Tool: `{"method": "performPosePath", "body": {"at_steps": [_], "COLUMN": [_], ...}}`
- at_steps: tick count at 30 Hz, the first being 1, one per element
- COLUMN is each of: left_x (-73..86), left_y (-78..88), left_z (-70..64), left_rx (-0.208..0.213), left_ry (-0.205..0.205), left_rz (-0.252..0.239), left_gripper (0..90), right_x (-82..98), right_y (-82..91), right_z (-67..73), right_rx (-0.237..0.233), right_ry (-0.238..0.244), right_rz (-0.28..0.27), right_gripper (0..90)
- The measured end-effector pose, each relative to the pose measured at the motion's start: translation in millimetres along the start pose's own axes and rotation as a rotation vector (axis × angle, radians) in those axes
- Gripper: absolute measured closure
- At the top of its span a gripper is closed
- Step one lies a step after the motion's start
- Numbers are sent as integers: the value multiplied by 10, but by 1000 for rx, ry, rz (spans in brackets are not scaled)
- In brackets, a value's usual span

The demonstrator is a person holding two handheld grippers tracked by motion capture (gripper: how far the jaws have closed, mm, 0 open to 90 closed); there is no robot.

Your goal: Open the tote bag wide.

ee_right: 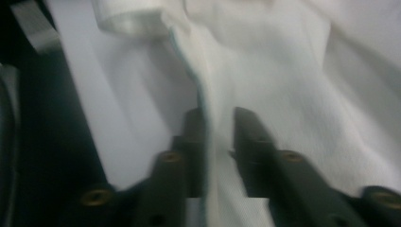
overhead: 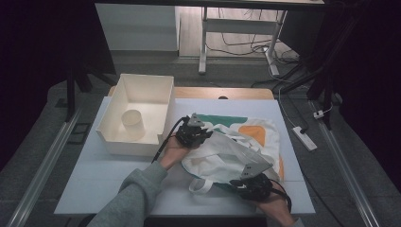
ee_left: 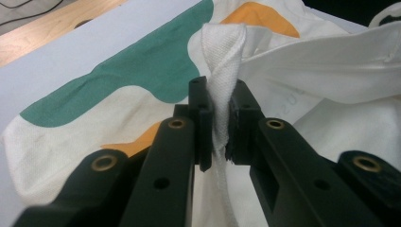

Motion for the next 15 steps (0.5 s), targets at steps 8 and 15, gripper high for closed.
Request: {"method": "performPosePath", "body": {"at_steps": [8, 15], "left_x": [7, 11], "left_y": [-13, -10], "left_z": [6, 5], "left_rx": [9, 7], "left_ry": [7, 2], "left_rz": [3, 1], "left_gripper": [815, 815], "right_x": [-414, -554], "right_y": [154, -354], "right_z": [-98, -341], "right_rx": [92, 130], "right_ry": [-8, -8], "right_rz": [-137, 23], "right_gripper": [474, 461]}}
Point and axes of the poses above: each handheld gripper's, and its own axes: y roughly backward along the jaws, x roughly out of its underside, z roughly to its left, the point moved 5 cm from there along -y, roughly forward along the jaws, and after that the axes turned 4 degrees about -x, right-handed, at the moved point
